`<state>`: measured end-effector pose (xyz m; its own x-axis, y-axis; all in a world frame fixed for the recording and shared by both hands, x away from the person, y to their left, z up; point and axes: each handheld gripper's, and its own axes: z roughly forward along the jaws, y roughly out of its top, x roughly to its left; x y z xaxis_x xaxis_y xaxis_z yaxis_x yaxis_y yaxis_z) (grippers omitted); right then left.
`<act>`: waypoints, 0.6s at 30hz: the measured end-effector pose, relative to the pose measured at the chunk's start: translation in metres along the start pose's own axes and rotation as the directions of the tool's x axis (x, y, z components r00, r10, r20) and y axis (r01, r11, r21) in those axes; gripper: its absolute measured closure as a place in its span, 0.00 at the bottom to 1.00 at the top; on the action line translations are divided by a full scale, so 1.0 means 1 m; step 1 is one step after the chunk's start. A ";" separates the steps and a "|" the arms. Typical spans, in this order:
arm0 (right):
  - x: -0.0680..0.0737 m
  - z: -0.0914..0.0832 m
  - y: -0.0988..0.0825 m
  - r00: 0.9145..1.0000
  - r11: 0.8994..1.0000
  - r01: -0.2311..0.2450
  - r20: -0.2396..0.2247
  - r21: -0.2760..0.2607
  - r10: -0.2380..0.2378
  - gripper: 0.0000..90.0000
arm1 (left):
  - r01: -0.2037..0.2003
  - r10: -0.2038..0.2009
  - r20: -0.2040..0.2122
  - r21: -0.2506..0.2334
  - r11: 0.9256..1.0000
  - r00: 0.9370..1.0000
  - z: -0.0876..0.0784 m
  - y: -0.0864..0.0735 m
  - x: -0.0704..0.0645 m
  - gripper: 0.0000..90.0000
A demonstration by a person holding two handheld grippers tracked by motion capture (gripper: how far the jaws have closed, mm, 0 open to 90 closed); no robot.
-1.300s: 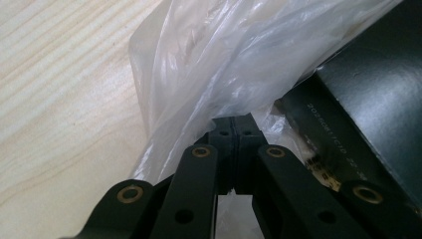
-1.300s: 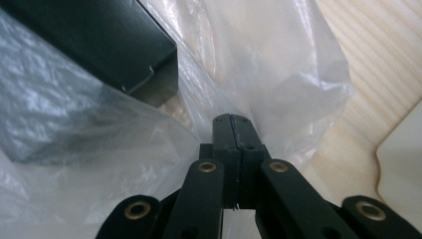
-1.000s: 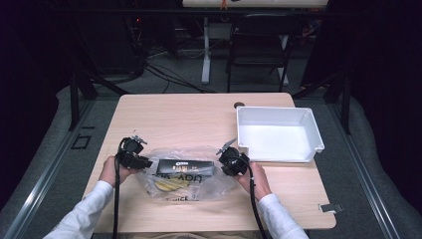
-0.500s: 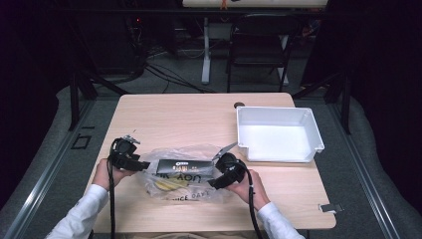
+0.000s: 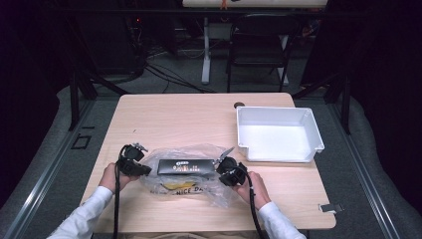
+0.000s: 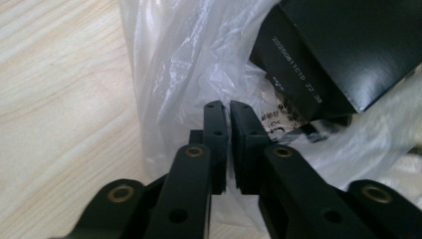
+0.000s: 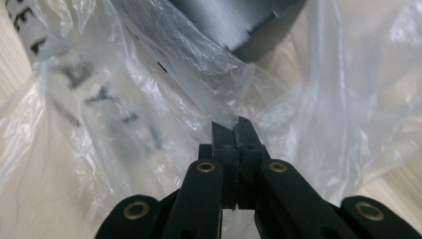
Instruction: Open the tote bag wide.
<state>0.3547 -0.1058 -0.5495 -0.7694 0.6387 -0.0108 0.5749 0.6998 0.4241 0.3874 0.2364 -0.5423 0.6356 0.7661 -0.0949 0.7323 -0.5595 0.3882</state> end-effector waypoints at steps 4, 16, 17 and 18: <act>-0.005 -0.003 -0.013 1.000 0.999 -0.011 -0.015 0.033 0.011 1.00 | -0.019 0.019 -0.004 0.023 1.000 1.000 0.003 0.000 -0.001 0.99; -0.014 -0.014 -0.035 0.999 0.997 -0.037 -0.031 0.072 0.039 1.00 | -0.066 0.064 0.039 0.046 0.997 0.997 0.005 0.000 -0.014 1.00; -0.014 -0.014 -0.035 0.999 0.997 -0.037 -0.031 0.072 0.039 1.00 | -0.066 0.064 0.039 0.046 0.997 0.997 0.005 0.000 -0.014 1.00; -0.015 -0.015 -0.037 0.998 0.997 -0.047 -0.031 0.069 0.049 1.00 | -0.064 0.062 0.042 0.047 0.997 0.997 0.005 0.000 -0.015 1.00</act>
<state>0.3411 -0.1462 -0.5514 -0.7485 0.6620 0.0382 0.6281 0.6893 0.3611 0.3790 0.2231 -0.5451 0.6894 0.7161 -0.1094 0.7009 -0.6213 0.3503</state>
